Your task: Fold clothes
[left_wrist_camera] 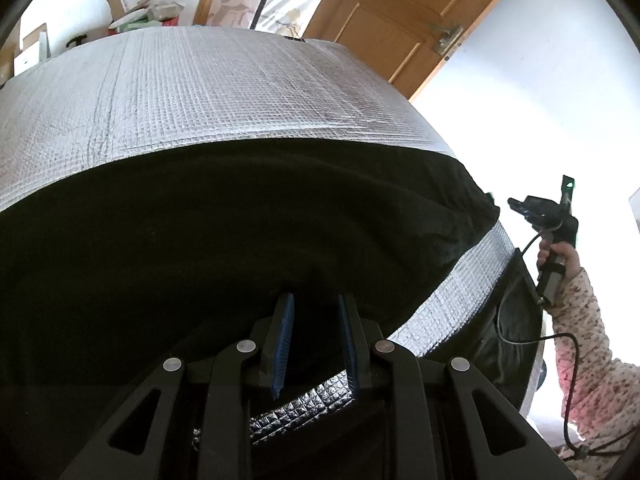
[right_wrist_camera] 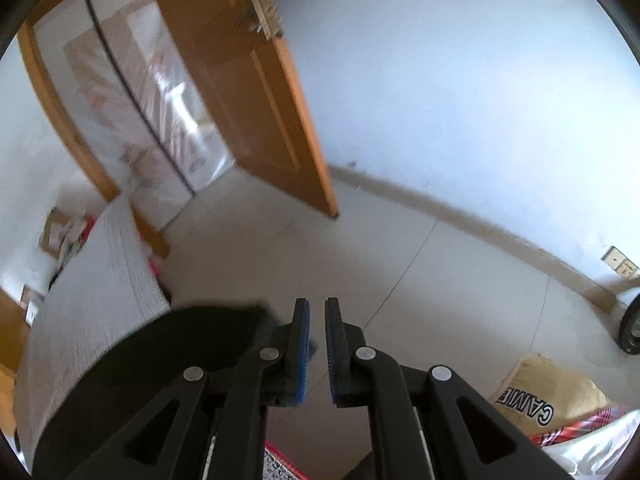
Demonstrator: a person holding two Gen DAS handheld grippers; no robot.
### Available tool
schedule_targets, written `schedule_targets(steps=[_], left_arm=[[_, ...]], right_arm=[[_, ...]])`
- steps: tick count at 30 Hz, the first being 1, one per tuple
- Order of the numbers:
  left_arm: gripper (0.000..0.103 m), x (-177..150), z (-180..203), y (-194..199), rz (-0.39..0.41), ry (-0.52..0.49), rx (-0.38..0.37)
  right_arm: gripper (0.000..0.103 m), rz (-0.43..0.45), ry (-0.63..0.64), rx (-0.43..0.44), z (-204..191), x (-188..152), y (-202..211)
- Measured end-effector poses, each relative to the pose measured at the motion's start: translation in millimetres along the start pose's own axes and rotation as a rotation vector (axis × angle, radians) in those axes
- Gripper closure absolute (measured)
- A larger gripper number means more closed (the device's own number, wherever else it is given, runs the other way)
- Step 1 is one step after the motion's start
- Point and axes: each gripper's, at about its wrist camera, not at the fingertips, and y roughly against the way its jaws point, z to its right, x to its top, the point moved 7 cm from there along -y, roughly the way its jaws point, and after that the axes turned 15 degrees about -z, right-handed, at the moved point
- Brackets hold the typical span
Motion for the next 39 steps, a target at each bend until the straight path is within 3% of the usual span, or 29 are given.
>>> schedule_targets(steps=[4,9,15,21,26,28,31,34,39], left_arm=[[0.080,0,0,0,0.003,-0.001,0.000],[0.080,-5,1,2,0.006,-0.004,0.001],[0.080,-12,1,6,-0.006,-0.012,0.013],[0.080,-16,1,7,-0.006,-0.015,0.008],[0.080,-18,-1,11,0.003,-0.006,-0.010],[0.079,-19,-3,16,0.020,0.000,-0.014],[0.079,-20,-5,23,0.045,0.011,-0.020],[0.079,-22,-7,30,0.070,0.021,-0.026],[0.079,-38,-19,54,0.118,0.048,-0.003]], right_arm=[[0.090,0.003,0.026,0.061,-8,-3,13],[0.086,-0.077,0.246,0.190,-67,-37,13],[0.082,-0.138,0.485,0.175,-122,-86,-1],[0.081,-0.171,0.481,0.125,-108,-102,-8],[0.081,-0.189,0.442,0.103,-95,-94,-6],[0.080,-0.175,0.432,0.098,-99,-94,0],[0.079,-0.140,0.531,0.135,-129,-113,13],[0.079,-0.171,0.583,0.146,-146,-131,9],[0.079,-0.206,0.528,0.141,-141,-139,3]])
